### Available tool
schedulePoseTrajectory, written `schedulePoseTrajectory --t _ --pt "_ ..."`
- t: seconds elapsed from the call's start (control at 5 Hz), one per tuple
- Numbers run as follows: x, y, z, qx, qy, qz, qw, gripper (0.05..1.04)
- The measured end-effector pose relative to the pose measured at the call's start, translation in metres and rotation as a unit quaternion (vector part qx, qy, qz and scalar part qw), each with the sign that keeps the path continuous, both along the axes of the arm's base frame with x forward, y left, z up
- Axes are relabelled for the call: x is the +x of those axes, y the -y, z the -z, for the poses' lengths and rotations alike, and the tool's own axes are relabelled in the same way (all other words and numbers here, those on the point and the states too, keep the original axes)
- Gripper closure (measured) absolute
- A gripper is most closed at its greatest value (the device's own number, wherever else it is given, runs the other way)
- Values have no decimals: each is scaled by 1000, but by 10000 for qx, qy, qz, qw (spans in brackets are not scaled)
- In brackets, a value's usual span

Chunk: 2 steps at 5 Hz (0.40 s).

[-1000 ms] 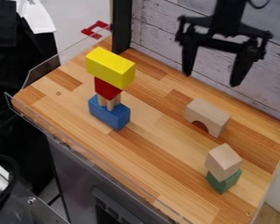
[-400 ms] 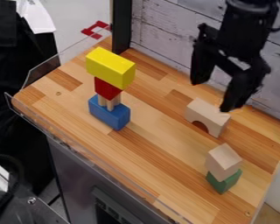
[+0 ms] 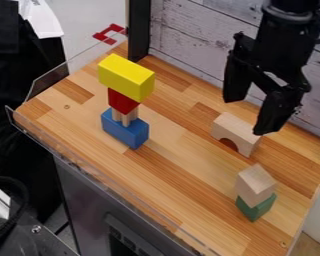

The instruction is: Move the arch to the top

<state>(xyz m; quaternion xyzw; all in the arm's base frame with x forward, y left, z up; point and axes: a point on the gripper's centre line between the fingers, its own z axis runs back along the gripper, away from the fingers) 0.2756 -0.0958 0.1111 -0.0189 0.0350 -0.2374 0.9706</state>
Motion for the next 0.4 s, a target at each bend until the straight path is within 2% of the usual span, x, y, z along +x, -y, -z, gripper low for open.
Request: schedulePoseTrajectory --t 0.4 --pt "7 9 4 -227 116 -868 9959 84"
